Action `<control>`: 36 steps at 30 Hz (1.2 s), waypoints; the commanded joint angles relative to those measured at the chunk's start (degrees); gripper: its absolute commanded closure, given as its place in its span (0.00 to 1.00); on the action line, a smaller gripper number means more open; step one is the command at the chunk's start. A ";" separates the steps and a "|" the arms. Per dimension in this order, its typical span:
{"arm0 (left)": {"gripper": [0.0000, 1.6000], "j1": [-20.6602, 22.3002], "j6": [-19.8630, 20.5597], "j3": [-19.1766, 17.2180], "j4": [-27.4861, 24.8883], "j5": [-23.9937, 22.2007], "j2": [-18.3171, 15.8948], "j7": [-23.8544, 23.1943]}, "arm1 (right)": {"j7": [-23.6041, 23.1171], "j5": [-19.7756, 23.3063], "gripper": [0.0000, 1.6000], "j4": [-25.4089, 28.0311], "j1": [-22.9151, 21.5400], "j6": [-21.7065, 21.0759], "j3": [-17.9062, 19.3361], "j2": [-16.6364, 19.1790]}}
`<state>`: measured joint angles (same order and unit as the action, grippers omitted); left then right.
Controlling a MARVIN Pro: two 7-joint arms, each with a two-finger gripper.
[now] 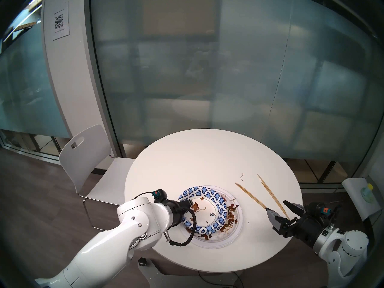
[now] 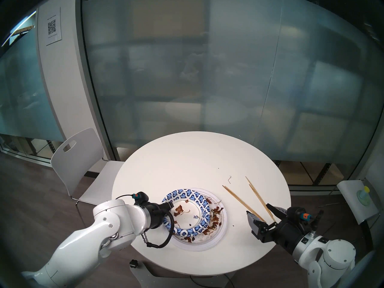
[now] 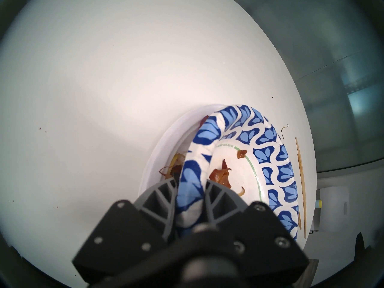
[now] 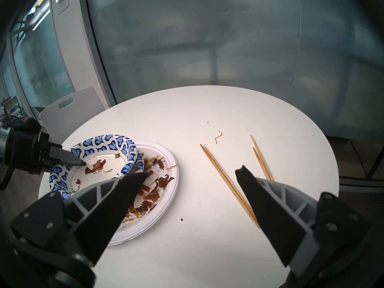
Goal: Stack the plates into one stack
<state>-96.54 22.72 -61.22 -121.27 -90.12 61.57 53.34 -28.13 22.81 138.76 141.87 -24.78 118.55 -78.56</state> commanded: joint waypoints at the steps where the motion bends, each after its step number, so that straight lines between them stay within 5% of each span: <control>1: 0.58 0.81 1.09 -0.36 -1.88 -0.70 -0.39 0.47 | 0.33 0.01 0.00 1.24 -0.68 0.40 -0.06 -0.14; 11: 0.51 0.79 1.78 0.02 -1.63 -0.17 -0.85 0.57 | 0.34 0.16 0.00 1.24 -0.76 0.02 -0.17 0.03; 12: 0.36 0.89 1.99 0.02 -1.56 -0.38 -0.88 0.68 | 0.37 0.16 0.00 1.24 -0.77 0.00 -0.19 0.04; 36: 0.29 2.44 4.30 -0.03 -2.76 3.70 -3.25 0.62 | 0.52 0.64 0.00 0.18 -1.76 0.14 -0.50 0.24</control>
<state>-94.85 26.96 -61.04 -122.58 -88.02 59.21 55.01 -27.67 23.04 138.47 140.39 -24.95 117.80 -77.93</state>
